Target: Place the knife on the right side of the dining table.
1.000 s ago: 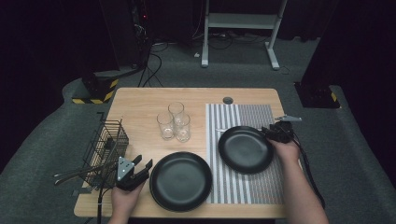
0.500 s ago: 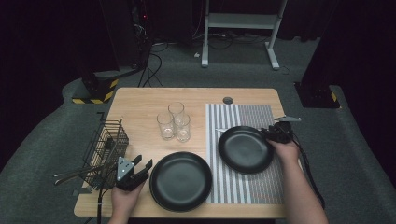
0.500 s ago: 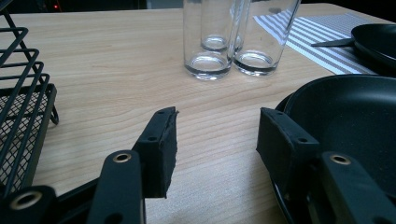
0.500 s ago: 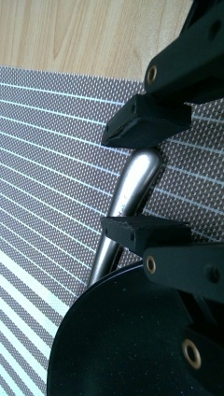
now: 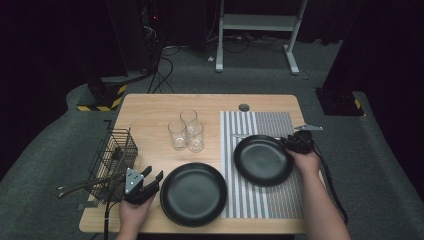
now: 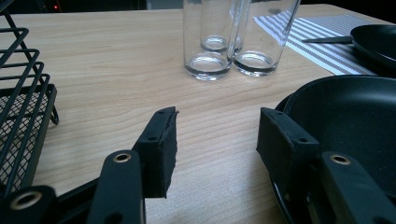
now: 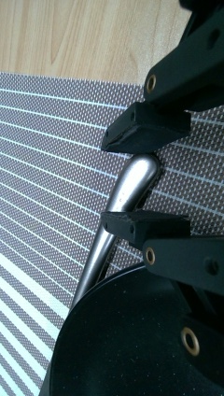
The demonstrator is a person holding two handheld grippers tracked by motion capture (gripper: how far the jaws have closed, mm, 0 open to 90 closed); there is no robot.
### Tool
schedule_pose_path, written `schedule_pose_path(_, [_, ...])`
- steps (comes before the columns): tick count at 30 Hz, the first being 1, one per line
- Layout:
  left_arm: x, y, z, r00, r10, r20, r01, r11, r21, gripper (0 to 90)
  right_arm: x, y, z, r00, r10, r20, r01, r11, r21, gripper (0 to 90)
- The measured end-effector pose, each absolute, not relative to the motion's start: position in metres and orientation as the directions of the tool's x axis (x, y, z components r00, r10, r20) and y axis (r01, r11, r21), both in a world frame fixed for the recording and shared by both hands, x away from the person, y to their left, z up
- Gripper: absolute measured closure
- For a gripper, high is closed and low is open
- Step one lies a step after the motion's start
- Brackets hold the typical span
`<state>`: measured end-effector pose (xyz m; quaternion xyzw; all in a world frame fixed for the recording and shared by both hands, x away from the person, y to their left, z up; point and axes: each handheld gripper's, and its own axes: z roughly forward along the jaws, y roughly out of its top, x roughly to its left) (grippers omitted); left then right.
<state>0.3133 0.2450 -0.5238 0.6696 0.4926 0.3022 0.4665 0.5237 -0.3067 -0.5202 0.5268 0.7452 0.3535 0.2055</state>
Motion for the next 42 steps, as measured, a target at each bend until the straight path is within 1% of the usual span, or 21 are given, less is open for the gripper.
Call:
schedule_pose_path(6, [0.3131, 0.245, -0.5237, 0.332, 0.942, -0.054, 0.377, -0.08, 0.923, 47.8, 0.5245, -0.306, -0.5206, -0.342, 0.938, 0.054, 0.637, 0.19, 0.747, 60.8])
schedule_pose_path(17, [0.3131, 0.2449, -0.5238, 0.332, 0.942, -0.052, 0.376, -0.081, 0.923, 47.9, 0.5225, -0.3045, -0.5205, -0.341, 0.939, 0.041, 0.637, 0.199, 0.744, 61.6])
schedule_pose_path(22, [0.313, 0.2448, -0.5238, 0.332, 0.942, -0.052, 0.376, -0.081, 0.923, 47.9, 0.5226, -0.3041, -0.5205, -0.346, 0.937, 0.044, 0.637, 0.2, 0.745, 59.1])
schedule_pose_path(25, [0.3131, 0.2448, -0.5238, 0.332, 0.942, -0.052, 0.376, -0.081, 0.923, 47.9, 0.5242, -0.3044, -0.5204, -0.363, 0.931, 0.047, 0.634, 0.21, 0.744, 55.1])
schedule_pose_path(28, [0.3131, 0.2448, -0.5238, 0.332, 0.942, -0.052, 0.377, -0.081, 0.923, 47.9, 0.5269, -0.3039, -0.5203, -0.368, 0.929, 0.042, 0.632, 0.216, 0.744, 53.8])
schedule_pose_path(34, [0.3134, 0.245, -0.5238, 0.331, 0.942, -0.055, 0.381, -0.081, 0.921, 47.9, 0.5289, -0.3028, -0.5204, -0.38, 0.924, 0.038, 0.628, 0.228, 0.744, 55.4])
schedule_pose_path(42, [0.3134, 0.2453, -0.5238, 0.331, 0.942, -0.059, 0.38, -0.076, 0.922, 47.9, 0.5279, -0.3026, -0.5202, -0.368, 0.929, 0.04, 0.633, 0.219, 0.742, 57.0])
